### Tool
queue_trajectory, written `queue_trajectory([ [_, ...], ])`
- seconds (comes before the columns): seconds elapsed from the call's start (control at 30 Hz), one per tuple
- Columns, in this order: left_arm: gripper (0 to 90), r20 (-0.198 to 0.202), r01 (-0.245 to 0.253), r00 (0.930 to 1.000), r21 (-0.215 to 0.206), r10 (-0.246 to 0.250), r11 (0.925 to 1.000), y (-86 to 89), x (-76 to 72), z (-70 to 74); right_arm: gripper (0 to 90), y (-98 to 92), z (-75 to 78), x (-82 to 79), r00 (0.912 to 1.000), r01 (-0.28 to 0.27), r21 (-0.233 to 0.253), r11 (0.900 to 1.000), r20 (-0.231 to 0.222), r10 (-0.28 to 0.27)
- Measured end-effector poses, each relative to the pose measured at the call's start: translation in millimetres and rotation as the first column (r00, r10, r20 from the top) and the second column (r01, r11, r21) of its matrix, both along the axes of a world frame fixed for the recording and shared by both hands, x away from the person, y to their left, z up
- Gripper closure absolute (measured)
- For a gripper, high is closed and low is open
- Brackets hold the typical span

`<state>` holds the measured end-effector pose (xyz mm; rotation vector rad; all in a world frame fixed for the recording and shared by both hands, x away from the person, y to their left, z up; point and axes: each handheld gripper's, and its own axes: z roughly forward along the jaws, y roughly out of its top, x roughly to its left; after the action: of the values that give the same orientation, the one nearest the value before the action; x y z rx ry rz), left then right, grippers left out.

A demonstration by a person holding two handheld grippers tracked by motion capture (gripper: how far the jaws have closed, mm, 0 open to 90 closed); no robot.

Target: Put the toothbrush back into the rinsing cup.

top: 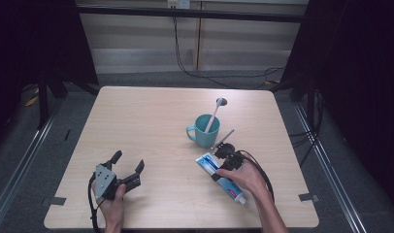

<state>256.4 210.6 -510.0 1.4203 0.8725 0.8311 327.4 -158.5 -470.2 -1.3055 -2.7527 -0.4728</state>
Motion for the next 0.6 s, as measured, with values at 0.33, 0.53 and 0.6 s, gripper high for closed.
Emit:
queue_trajectory([
  [0.33,15.8,0.0,0.005,1.0,0.001,-0.005,1.0,0.4,-0.1,0.0,42.1,6.1,0.5,0.6,0.9998,-0.022,-0.048,0.999,-0.002,0.022],
  [0.53,15.8,-0.002,0.013,0.9999,0.002,-0.013,0.9999,1.3,0.1,0.0,43.4,9.3,0.7,0.4,0.9998,-0.022,-0.074,0.997,0.003,0.022],
  [0.6,15.8,-0.003,0.013,0.9999,0.007,-0.013,0.9999,1.2,-0.1,0.1,45.4,10.7,1.1,-0.3,0.9994,-0.031,-0.089,0.996,0.01,0.032],
])
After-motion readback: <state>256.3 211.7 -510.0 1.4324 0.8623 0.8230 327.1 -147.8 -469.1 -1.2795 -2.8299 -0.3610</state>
